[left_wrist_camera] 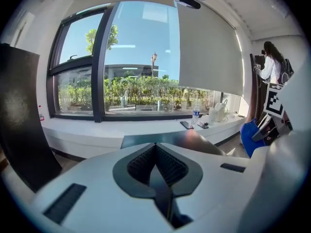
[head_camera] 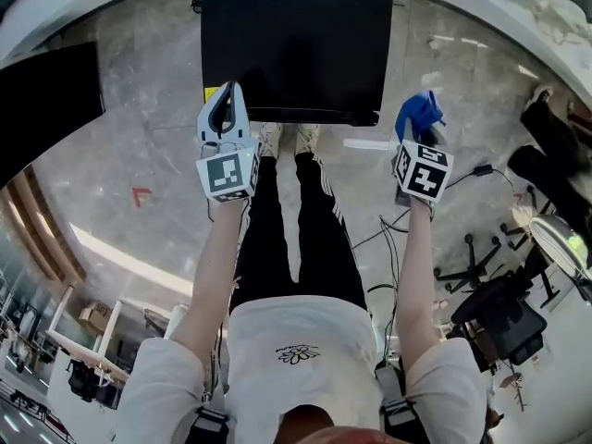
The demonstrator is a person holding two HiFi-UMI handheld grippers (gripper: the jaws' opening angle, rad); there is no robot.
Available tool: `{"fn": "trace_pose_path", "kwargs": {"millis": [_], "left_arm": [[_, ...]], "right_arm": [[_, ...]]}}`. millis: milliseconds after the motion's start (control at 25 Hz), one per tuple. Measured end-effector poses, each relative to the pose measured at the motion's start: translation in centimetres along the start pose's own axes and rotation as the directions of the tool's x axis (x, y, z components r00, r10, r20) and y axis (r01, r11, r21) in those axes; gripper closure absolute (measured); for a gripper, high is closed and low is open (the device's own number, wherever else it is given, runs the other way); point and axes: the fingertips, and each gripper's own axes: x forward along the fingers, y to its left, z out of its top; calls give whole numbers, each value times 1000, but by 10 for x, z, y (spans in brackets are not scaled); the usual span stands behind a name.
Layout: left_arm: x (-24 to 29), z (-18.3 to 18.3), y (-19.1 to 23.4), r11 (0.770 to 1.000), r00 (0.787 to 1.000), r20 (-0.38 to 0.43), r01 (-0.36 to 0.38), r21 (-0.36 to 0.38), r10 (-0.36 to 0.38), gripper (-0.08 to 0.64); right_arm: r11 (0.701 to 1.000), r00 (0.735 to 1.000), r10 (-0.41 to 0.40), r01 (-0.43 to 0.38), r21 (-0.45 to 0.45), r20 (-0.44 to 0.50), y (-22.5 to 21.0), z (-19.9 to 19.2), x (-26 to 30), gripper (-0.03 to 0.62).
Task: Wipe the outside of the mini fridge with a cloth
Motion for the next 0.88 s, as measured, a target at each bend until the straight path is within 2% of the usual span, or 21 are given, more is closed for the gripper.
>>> {"fn": "trace_pose_path", "kwargs": {"millis": [160, 280, 400, 480, 600, 680, 760, 880], "left_arm": [[-30, 79, 1, 1000, 997, 77, -2, 3, 1, 555], [-51, 129, 5, 997, 991, 119, -56, -45, 61, 555], [-70, 190, -1, 993, 978, 195, -62, -102, 81, 555], [-90, 231, -7, 995, 966, 254, -32, -96, 55, 555], [-113, 279, -13, 998, 944, 329, 13, -65, 9, 555], [-125, 307, -15, 998, 929, 371, 33, -59, -9, 555], [-142, 335, -19, 998, 910, 413, 56, -34, -37, 555], [-171, 374, -33, 990, 870, 478, 141, -8, -120, 555]], "right_arm": [[994, 989, 63, -74, 78, 134, 22, 51, -64, 520], [980, 953, 127, -163, 111, 277, 46, 99, -110, 520], [966, 895, 190, -245, 88, 403, 75, 142, -163, 520], [956, 852, 224, -287, 64, 474, 98, 166, -203, 520], [941, 773, 262, -338, 27, 578, 126, 198, -263, 520], [935, 725, 275, -354, 0, 631, 139, 213, -298, 520], [935, 689, 276, -355, -19, 670, 148, 218, -333, 520], [948, 630, 256, -313, -63, 733, 154, 228, -382, 520]]}}
